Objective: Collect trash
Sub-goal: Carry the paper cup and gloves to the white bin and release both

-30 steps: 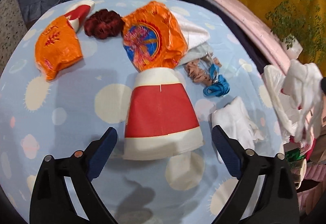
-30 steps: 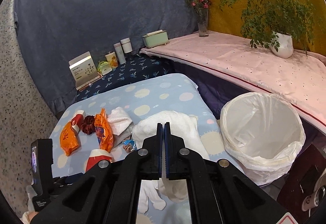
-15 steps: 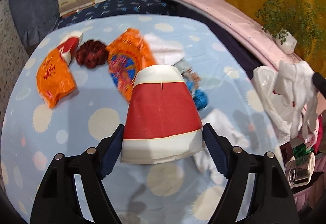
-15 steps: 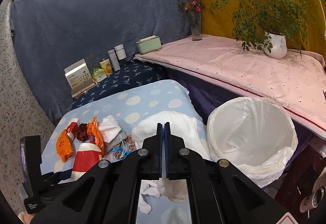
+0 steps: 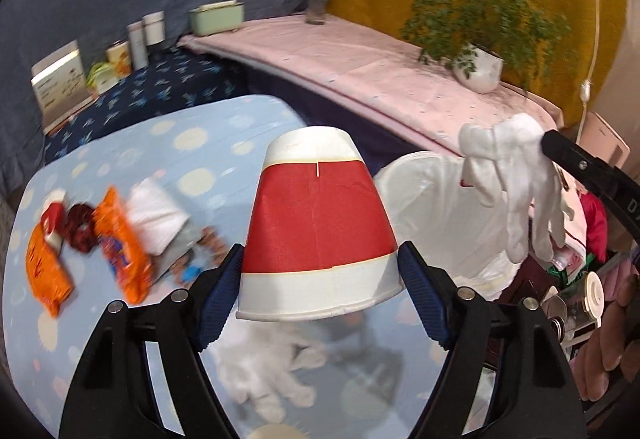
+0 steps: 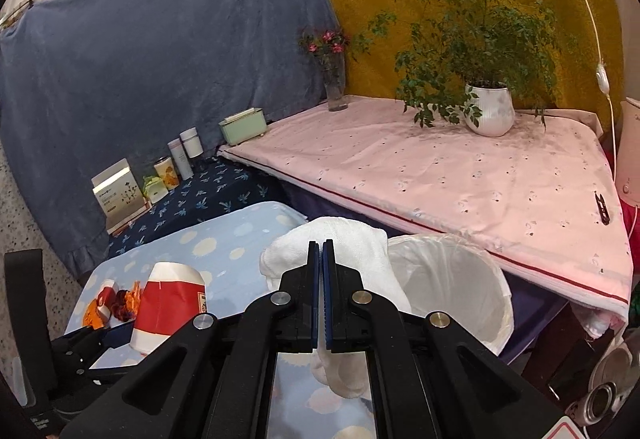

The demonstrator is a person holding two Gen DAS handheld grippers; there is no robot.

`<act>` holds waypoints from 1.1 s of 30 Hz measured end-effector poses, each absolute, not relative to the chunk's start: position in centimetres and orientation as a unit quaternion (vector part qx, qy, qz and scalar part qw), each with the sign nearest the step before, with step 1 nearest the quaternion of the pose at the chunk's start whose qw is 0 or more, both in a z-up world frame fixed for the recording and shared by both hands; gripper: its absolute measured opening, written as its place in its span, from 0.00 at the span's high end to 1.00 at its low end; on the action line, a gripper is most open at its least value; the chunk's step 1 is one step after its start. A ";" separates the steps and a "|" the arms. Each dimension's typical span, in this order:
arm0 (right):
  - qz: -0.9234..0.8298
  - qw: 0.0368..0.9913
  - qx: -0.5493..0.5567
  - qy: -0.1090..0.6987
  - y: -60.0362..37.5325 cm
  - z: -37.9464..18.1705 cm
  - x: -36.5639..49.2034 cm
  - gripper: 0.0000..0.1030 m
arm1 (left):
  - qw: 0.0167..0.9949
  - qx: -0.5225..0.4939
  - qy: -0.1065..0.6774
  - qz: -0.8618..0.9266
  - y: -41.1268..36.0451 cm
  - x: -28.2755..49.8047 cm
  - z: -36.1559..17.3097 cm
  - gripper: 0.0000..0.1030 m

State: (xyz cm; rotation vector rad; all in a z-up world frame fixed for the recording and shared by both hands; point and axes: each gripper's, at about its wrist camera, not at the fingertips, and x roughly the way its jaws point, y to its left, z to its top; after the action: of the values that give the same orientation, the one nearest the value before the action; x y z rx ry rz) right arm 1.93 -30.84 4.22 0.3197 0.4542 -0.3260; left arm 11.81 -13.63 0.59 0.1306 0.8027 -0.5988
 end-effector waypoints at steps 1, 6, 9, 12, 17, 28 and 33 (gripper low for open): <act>-0.164 0.948 0.159 0.223 -31.4 4.3 1.7 0.98 | 0.873 0.066 0.382 -0.297 -14.7 11.7 0.8 0.29; -0.182 0.941 0.168 0.229 -34.6 3.8 1.3 0.98 | 0.862 0.085 0.370 -0.336 -19.0 11.2 1.1 0.28; -0.187 0.936 0.180 0.236 -36.3 3.1 1.3 0.98 | 0.853 0.093 0.369 -0.356 -21.1 11.0 0.9 0.28; -0.194 0.932 0.188 0.243 -37.5 2.3 1.2 0.98 | 0.844 0.095 0.374 -0.373 -23.0 11.1 0.4 0.28; -0.199 0.927 0.194 0.253 -38.9 1.3 1.7 0.97 | 0.832 0.097 0.380 -0.392 -25.2 11.6 -0.6 0.25; -0.217 0.926 0.194 0.239 -39.4 1.4 1.5 0.57 | 0.857 0.090 0.373 -0.343 -24.4 12.7 -1.6 0.12; -0.221 0.931 0.171 0.237 -37.8 2.0 1.3 0.46 | 0.870 0.078 0.364 -0.324 -22.8 12.9 -1.0 0.12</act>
State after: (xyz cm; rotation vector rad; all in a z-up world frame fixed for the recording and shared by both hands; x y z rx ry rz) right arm 1.32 -37.79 2.03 0.3499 0.4846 -0.4524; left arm 12.92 -22.78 -1.04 0.1630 0.7609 -0.6787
